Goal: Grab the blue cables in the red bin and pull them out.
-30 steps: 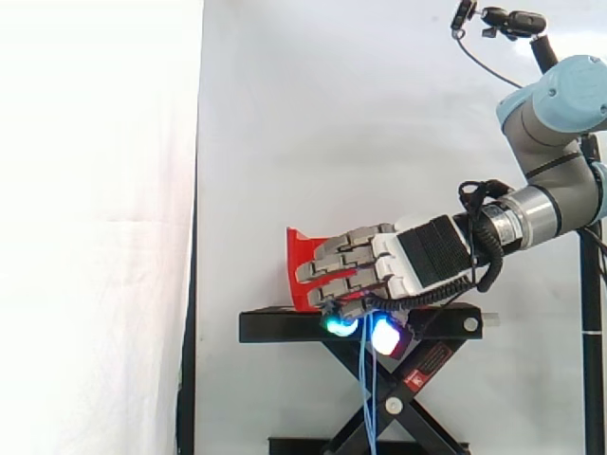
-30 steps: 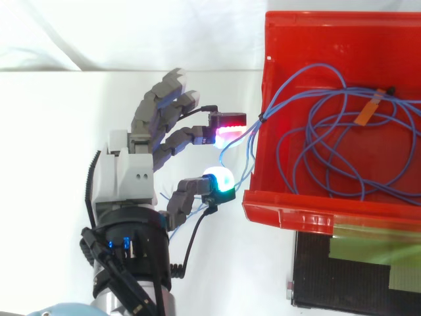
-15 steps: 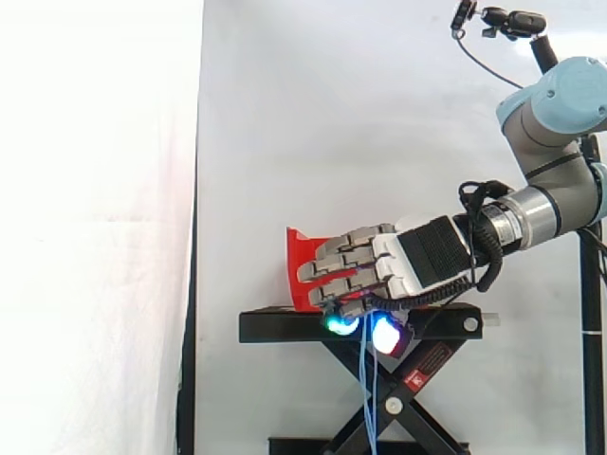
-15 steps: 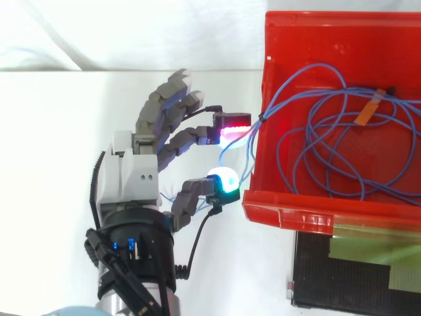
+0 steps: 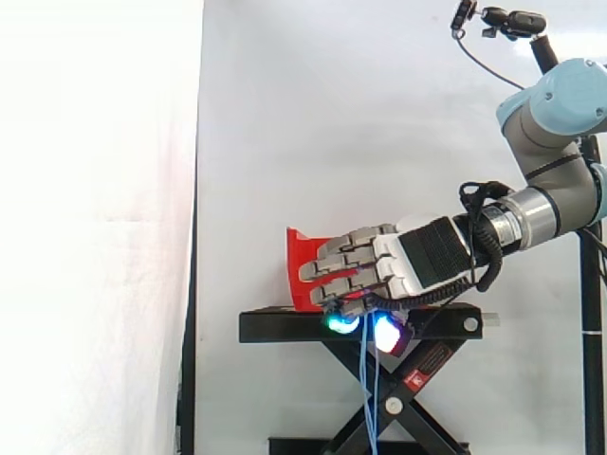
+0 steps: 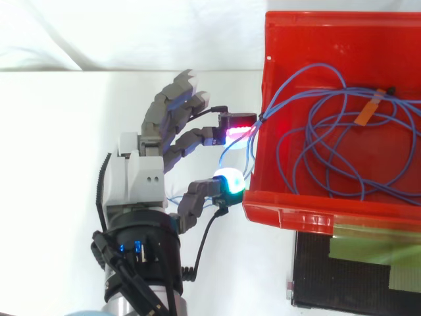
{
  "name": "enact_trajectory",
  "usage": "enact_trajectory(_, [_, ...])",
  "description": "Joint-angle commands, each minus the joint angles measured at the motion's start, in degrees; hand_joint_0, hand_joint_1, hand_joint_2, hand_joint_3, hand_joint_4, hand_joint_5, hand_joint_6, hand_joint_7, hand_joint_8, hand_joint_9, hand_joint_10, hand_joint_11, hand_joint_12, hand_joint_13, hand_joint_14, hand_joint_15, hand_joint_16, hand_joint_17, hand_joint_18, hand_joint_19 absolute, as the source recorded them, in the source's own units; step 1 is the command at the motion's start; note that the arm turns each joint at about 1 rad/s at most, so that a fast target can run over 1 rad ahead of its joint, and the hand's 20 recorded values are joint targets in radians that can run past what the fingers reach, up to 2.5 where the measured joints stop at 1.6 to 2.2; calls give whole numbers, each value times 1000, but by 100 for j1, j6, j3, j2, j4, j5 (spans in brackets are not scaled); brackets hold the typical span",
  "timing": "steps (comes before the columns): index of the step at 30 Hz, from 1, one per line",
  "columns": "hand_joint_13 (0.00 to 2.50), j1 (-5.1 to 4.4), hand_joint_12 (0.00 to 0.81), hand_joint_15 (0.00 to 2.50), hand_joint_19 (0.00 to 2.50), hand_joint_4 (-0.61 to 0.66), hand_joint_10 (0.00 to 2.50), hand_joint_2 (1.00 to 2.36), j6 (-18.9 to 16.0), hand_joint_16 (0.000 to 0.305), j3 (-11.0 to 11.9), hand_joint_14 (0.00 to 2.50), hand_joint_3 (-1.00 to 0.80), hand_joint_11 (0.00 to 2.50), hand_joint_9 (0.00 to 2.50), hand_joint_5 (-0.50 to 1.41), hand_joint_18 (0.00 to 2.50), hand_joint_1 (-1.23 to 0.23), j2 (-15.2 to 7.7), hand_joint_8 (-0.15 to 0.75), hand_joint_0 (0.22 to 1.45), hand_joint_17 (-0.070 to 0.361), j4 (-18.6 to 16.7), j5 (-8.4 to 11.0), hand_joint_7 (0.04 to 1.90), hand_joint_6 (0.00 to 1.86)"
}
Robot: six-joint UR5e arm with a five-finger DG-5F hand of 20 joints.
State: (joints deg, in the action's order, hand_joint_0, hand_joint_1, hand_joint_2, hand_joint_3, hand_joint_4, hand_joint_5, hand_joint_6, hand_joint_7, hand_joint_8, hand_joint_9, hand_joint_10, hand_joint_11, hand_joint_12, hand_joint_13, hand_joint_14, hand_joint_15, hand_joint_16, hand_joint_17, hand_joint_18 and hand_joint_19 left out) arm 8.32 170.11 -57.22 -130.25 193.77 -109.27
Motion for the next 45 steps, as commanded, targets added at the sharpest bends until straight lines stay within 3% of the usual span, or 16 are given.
enact_trajectory(1, [433, 11, 319, 389, 587, 240, 15, 1000, 0, 42, 0, 15, -1000, 444, 605, 801, 388, -834, 0, 254, 857, 94, 12, -7, 658, 6])
enact_trajectory(9, [442, 20, 318, 391, 585, 229, 15, 1000, 0, 41, 0, 14, -1000, 448, 617, 875, 396, -834, 0, 256, 858, 93, 65, -16, 738, 9])
enact_trajectory(20, [491, 20, 317, 411, 582, 188, 19, 1000, 0, 41, 9, 15, -1000, 506, 692, 867, 415, -839, 0, 265, 874, 92, 82, -16, 564, 532])
enact_trajectory(27, [542, 3, 313, 432, 580, 172, 20, 1000, 0, 40, 44, 18, -1000, 537, 764, 895, 439, -834, 0, 268, 902, 90, 65, -16, 542, 611])
enact_trajectory(37, [567, -68, 311, 445, 584, 162, 19, 1000, -8, 39, 70, 17, -1000, 548, 791, 922, 455, -824, 9, 262, 932, 89, 179, 11, 551, 598])
enact_trajectory(38, [567, -112, 311, 445, 584, 165, 19, 1000, -26, 39, 132, 17, -1000, 548, 790, 924, 456, -824, 9, 263, 932, 88, 284, 19, 576, 552])
enact_trajectory(42, [548, -182, 316, 443, 588, 193, 21, 1000, -88, 40, 220, 16, -1000, 542, 759, 948, 445, -826, 9, 258, 912, 89, 275, 19, 773, 43])
enact_trajectory(45, [537, -208, 319, 444, 590, 223, 19, 1000, -88, 40, 220, 17, -1000, 534, 743, 864, 428, -831, 9, 257, 887, 90, 267, 19, 674, 8])
